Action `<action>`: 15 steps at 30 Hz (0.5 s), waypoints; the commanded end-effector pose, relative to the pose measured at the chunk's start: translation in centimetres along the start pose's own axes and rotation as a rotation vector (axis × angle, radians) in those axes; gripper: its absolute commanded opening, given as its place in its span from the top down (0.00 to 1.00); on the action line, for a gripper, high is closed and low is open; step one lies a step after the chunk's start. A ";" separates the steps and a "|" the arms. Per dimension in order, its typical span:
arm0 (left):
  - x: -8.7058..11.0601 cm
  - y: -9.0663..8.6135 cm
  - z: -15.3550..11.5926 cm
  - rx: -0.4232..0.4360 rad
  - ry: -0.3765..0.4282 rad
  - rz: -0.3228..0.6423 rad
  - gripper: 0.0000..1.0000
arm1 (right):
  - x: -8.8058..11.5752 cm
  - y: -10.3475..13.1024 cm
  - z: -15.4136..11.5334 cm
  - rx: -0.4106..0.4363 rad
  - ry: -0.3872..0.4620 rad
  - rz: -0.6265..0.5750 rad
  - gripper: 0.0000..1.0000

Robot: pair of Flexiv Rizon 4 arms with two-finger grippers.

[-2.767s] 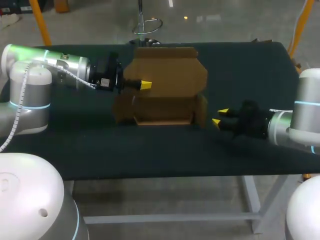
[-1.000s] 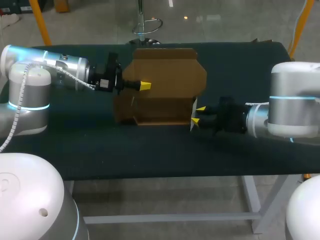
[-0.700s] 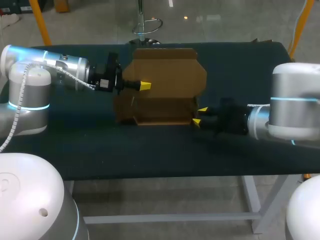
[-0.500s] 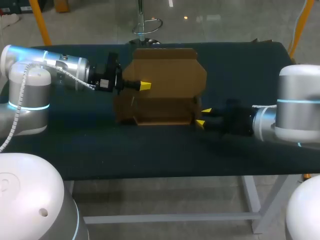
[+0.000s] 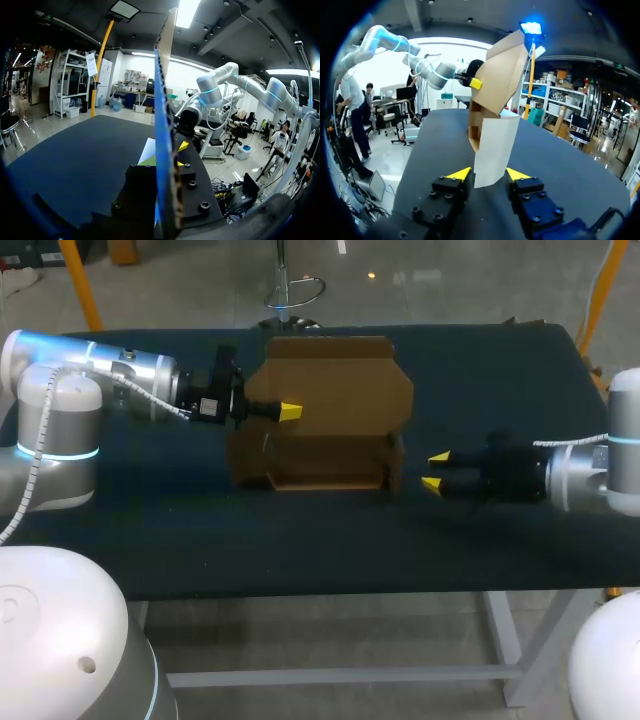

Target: Assemble the packaging by folding the flat box into shape, placing the metal phone stand inside, and closing the box properly

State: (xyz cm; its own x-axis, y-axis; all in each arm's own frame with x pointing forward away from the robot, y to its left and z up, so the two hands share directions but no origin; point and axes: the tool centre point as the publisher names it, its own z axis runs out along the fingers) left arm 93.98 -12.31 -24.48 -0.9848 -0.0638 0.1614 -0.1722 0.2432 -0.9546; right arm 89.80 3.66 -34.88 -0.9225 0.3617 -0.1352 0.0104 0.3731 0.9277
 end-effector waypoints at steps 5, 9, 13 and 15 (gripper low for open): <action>-0.1 0.5 -0.1 -0.003 0.001 0.000 1.00 | -2.3 -0.2 0.5 -0.006 0.149 -0.053 0.52; -0.1 0.5 -0.1 -0.003 0.001 0.000 1.00 | -2.8 -0.2 1.5 -0.011 0.194 -0.079 0.52; -0.1 0.5 -0.1 -0.003 0.001 0.000 1.00 | -3.2 -0.2 2.4 -0.004 0.206 -0.099 0.52; -0.1 0.5 -0.1 -0.003 0.001 0.000 1.00 | -3.4 -0.1 2.9 -0.012 0.215 -0.100 0.52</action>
State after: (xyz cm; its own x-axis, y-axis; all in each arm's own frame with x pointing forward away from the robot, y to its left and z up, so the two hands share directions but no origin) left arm 93.97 -12.32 -24.48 -0.9848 -0.0638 0.1614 -0.1722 0.2431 -0.9546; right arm 93.10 4.46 -35.05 -0.9692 0.1784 -0.1700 -0.0870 0.3977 0.9134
